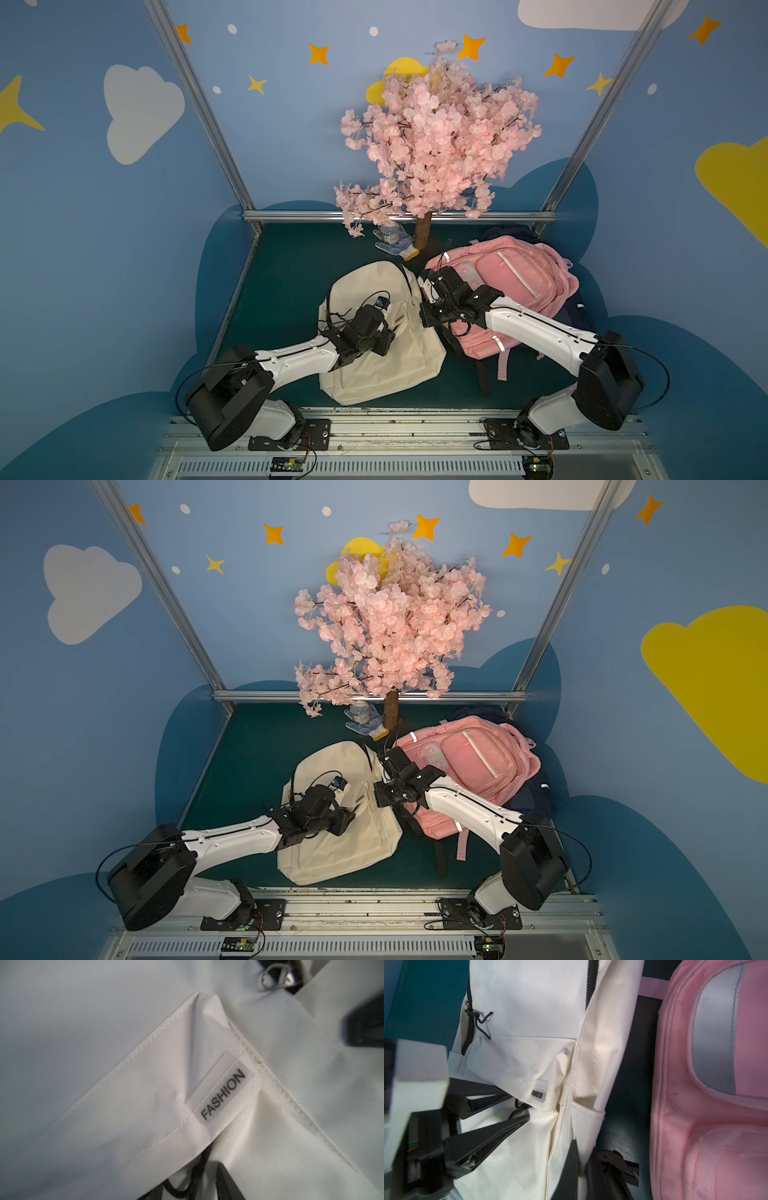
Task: Zip up the backpack
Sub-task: Zip the zipper on the backpack.
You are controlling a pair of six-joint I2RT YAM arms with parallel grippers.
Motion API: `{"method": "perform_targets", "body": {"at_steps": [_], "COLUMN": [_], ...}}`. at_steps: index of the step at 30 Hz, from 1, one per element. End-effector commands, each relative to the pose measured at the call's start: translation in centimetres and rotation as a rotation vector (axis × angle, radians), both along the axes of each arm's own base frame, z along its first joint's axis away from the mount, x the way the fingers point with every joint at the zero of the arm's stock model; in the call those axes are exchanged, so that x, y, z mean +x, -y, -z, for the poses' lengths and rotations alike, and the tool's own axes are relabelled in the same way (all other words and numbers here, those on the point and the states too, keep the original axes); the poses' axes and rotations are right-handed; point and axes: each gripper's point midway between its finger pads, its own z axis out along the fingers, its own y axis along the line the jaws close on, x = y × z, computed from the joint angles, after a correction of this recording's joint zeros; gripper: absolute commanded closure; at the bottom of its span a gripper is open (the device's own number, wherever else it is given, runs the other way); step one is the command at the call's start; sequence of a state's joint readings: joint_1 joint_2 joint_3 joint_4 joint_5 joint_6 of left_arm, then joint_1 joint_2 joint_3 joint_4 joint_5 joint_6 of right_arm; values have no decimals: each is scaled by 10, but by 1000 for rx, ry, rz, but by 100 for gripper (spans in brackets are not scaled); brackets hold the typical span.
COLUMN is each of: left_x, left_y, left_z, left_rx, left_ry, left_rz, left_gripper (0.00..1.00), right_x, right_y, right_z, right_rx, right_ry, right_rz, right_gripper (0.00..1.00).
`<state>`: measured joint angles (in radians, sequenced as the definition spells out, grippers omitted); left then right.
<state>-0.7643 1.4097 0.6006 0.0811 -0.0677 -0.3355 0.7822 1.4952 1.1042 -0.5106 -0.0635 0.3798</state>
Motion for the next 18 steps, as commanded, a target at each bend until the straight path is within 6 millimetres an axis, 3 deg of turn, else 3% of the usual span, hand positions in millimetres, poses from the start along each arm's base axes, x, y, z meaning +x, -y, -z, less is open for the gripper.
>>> {"method": "perform_targets", "body": {"at_steps": [1,12,18], "left_x": [5,5,3], "left_y": [-4,-2,-1], "left_z": [11,45,46], "left_rx": [55,165,169], "left_ry": [3,-75,-83], "left_rz": [1,34,39], "left_gripper": [59,56,79], "right_x": [-7,-10,-7], "right_y": [-6,-7,3], "right_z": [-19,-22,-19], "right_rx": [37,27,-9], "right_ry": [35,56,75], "right_rz": [-43,-56,-23], "right_gripper": [100,100,100]}}
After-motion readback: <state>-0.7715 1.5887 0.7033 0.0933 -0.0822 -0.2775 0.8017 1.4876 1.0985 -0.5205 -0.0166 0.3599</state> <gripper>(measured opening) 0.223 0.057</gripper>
